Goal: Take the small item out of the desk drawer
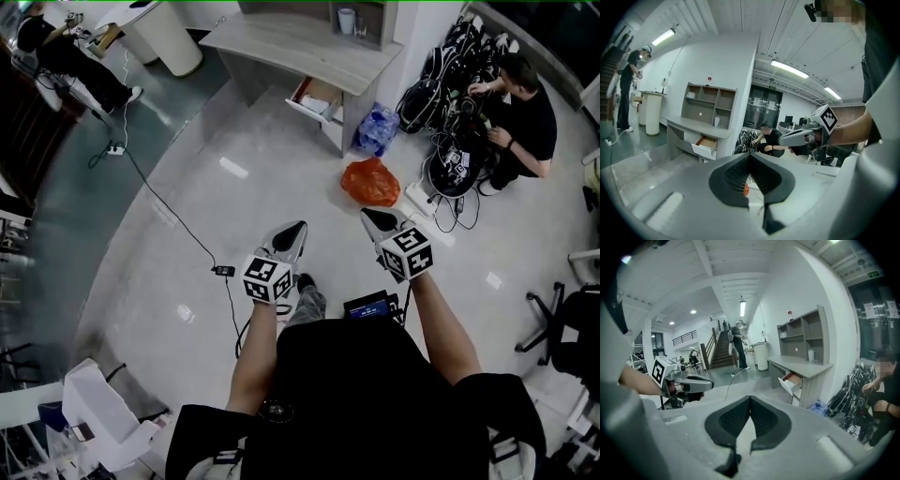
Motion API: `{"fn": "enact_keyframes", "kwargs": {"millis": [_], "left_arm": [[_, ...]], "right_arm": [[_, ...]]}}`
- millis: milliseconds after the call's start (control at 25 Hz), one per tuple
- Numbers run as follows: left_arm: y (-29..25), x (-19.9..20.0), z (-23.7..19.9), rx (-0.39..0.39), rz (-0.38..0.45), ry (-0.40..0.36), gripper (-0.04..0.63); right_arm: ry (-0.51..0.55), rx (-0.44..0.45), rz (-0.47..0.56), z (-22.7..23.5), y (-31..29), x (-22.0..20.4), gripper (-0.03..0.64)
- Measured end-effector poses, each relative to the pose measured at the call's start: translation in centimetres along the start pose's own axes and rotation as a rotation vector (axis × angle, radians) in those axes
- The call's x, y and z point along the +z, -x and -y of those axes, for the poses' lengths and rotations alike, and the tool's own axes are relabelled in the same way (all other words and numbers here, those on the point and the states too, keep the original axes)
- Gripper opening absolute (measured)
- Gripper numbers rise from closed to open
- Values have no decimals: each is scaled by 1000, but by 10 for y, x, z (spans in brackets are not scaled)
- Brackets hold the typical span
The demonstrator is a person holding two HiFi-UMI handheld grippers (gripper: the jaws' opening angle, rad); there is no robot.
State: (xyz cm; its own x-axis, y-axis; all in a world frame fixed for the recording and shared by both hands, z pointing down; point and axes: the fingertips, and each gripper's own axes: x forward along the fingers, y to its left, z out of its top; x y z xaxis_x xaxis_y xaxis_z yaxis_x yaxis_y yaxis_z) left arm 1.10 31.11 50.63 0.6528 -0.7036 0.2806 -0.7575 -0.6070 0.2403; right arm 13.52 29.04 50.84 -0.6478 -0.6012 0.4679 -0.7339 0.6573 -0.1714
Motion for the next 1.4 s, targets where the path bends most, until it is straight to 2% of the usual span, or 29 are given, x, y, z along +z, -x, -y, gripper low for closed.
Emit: {"fn": "enact_keyframes", "kwargs": {"millis": [680, 1040, 1400], "left_arm": [[-22, 30, -115, -99, -24, 3, 2], [-21, 35, -154, -139, -21, 13, 1], [-24, 31, -171, -154, -33, 27, 1]], "right_arm": [[-38, -92, -15, 4, -98, 48, -3], [-51, -135, -15, -2, -129, 63, -3], [-64, -138, -27, -4, -148, 63, -3]]}}
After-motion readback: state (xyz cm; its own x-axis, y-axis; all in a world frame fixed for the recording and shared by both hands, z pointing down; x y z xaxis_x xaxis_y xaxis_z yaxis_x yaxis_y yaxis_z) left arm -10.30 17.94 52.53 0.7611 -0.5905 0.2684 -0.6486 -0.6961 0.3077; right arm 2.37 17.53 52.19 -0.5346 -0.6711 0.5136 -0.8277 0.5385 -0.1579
